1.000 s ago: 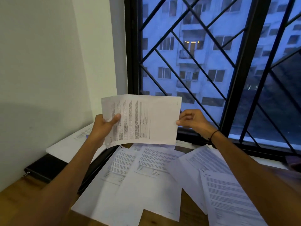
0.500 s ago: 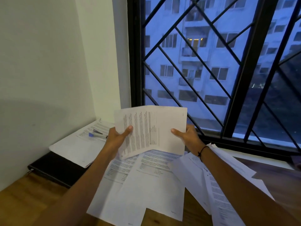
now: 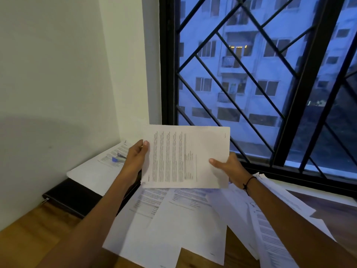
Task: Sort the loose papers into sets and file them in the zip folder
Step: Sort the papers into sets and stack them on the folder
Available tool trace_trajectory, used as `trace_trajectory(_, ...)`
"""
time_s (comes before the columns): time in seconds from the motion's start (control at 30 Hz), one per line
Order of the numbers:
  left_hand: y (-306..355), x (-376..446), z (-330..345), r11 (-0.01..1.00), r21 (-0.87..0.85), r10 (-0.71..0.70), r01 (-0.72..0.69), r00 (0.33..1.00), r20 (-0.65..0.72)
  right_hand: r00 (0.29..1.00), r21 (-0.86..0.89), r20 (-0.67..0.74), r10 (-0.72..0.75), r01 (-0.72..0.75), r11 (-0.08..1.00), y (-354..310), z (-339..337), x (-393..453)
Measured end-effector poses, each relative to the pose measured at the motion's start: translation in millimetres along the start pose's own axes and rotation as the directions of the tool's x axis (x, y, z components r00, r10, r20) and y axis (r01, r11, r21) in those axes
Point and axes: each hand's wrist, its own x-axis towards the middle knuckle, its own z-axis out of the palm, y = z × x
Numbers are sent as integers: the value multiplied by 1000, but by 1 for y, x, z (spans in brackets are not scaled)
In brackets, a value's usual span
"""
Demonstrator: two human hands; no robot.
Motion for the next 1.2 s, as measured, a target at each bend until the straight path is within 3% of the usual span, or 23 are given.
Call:
trace_trajectory(0.1, -1, 2, -4, 993, 83, -77, 78, 997, -17, 998, 40, 61, 14, -16, 999, 10, 3, -6)
trace_trajectory(0.27, -22, -9, -3, 985, 159, -55, 64, 997, -62, 972, 105, 189, 142, -163, 981, 22, 8, -16)
trace_trajectory(0.33, -39, -14, -4, 972, 209, -100, 109, 994, -50, 975, 90, 168, 148, -164, 982, 16, 5, -14)
trace_trajectory(0.43, -70, -21, -8, 961, 232, -151, 150, 988, -15, 993, -43, 58, 105, -103, 994, 4, 0, 1)
trace_trajectory(0.53, -84, -26, -6, 954, 283, -101, 97, 995, 1, 991, -230, 110, 73, -46, 972, 1, 4, 15)
trace_trajectory(0.63, -92, -29, -3, 935, 346, -89, 79, 996, 11, 975, -537, 217, 42, 84, 840, 3, 19, 23)
trace_trajectory(0.7, -94, -34, -2, 926, 363, -106, 102, 994, -7, 965, -623, 262, -7, 174, 762, 1, 36, 27)
trace_trajectory(0.9, -94, -44, 3, 866, 496, -43, 58, 998, -41, 918, -590, 381, -112, 334, 735, -18, 119, 48)
trace_trajectory(1.07, -97, -49, 4, 881, 473, 27, 2, 998, -56, 852, -523, 497, -166, 447, 726, -26, 204, 75)
trace_trajectory(1.2, -96, -51, 8, 863, 503, -1, 41, 997, -81, 831, -613, 553, -57, 453, 647, -29, 268, 98)
